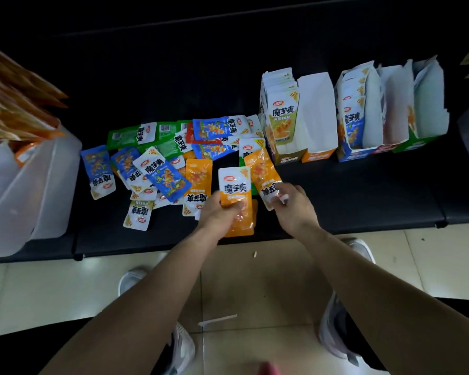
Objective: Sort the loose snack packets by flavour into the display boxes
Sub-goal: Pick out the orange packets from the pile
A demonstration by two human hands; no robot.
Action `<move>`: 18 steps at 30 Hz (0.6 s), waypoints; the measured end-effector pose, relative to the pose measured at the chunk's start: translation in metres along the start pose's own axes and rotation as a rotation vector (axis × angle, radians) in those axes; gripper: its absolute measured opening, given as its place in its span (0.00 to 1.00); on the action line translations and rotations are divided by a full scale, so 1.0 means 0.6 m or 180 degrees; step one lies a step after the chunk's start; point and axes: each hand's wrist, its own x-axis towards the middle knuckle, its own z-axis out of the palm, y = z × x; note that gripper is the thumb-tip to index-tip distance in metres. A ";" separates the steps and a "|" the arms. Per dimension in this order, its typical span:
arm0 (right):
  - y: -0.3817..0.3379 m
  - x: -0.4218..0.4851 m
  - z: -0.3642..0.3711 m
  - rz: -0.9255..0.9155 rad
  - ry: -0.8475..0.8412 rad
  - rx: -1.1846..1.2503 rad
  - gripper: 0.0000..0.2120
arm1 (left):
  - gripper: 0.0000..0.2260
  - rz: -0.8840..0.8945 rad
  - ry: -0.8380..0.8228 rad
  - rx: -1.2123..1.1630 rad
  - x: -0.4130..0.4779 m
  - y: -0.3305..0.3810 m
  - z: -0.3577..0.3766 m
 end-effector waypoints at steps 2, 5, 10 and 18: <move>0.006 0.019 0.008 -0.0432 -0.0246 -0.1095 0.26 | 0.12 -0.0058 0.0157 0.0036 0.005 -0.008 -0.025; 0.024 0.016 0.020 -0.0806 -0.0304 -0.1891 0.26 | 0.12 -0.0088 0.0355 0.0053 0.012 -0.018 -0.045; 0.073 -0.028 0.004 -0.0622 0.0079 -0.2066 0.20 | 0.14 -0.0088 0.0422 0.0160 0.020 -0.011 -0.032; 0.061 -0.003 -0.037 0.1162 0.0034 -0.1199 0.45 | 0.12 0.0062 0.0164 0.0251 -0.006 -0.006 -0.018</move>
